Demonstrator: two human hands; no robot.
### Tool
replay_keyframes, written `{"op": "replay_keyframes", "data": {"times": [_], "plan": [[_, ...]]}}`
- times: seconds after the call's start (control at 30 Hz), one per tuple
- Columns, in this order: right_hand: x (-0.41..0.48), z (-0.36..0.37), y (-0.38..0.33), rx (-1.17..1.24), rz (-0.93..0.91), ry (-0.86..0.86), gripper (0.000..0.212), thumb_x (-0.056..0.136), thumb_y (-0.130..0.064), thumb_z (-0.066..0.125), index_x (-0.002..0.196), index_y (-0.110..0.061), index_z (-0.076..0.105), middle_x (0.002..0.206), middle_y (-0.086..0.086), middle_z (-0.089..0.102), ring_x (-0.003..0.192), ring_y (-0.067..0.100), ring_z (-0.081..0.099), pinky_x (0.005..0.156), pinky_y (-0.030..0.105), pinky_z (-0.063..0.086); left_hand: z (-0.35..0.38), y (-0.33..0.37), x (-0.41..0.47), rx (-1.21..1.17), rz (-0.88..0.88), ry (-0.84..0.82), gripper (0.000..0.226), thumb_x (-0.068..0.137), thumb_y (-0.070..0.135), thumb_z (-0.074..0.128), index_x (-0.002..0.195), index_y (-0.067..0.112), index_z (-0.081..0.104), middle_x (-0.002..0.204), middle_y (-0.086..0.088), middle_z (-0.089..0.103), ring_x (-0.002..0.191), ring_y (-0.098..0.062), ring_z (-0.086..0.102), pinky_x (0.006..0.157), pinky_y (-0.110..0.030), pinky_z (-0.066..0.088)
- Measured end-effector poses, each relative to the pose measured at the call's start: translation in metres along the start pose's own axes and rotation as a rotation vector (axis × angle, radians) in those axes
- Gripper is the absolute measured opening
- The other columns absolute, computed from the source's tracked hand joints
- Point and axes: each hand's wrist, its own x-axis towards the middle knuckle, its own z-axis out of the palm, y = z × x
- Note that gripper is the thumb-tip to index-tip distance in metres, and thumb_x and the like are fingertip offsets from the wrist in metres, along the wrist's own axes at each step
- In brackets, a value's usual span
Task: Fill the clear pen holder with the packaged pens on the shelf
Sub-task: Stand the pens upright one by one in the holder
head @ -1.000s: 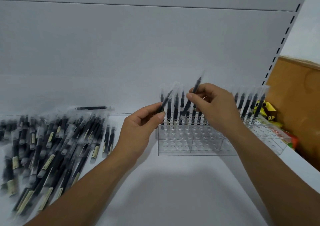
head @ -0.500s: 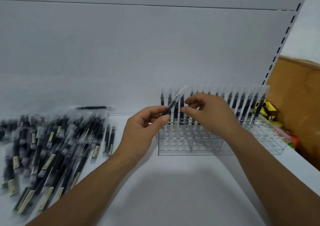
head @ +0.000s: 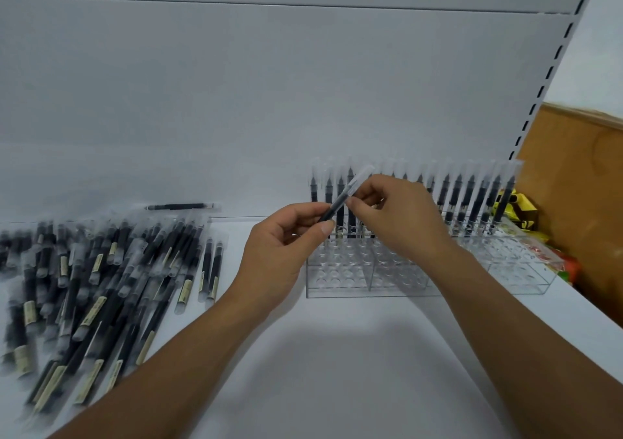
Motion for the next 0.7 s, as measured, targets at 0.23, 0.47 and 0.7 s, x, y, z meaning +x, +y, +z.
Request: {"op": "replay_keyframes", "data": {"times": [0.23, 0.47, 0.7], "plan": [[-0.003, -0.004, 0.005, -0.066, 0.034, -0.089, 0.015, 0.088, -0.044, 0.066, 0.09, -0.029, 0.068, 0.075, -0.018, 0.062, 0.07, -0.002, 0.055, 0.061, 0.021, 0.042, 0.001, -0.002, -0.001, -0.003, 0.007, -0.011, 0.022, 0.084, 0.007, 0.07, 0.098, 0.023, 0.073, 0.089, 0.0, 0.074, 0.083, -0.01, 0.066, 0.078, -0.014, 0.05], [-0.01, -0.026, -0.003, 0.277, 0.003, -0.175, 0.014, 0.084, -0.037, 0.073, 0.096, -0.031, 0.072, 0.079, -0.018, 0.069, 0.064, 0.002, 0.056, 0.064, 0.018, 0.047, 0.001, -0.001, -0.001, -0.002, 0.022, -0.011, 0.021, 0.085, 0.007, 0.068, 0.099, 0.022, 0.072, 0.094, 0.0, 0.075, 0.09, -0.012, 0.068, 0.08, -0.015, 0.051], [-0.017, -0.027, -0.014, 0.662, -0.01, -0.287, 0.015, 0.082, -0.028, 0.073, 0.096, -0.025, 0.075, 0.072, -0.008, 0.069, 0.065, 0.007, 0.057, 0.058, 0.016, 0.046, 0.001, -0.003, -0.001, 0.079, 0.063, -0.026, 0.023, 0.087, 0.011, 0.067, 0.105, 0.025, 0.071, 0.097, 0.003, 0.074, 0.096, -0.016, 0.068, 0.088, -0.025, 0.053]]}}
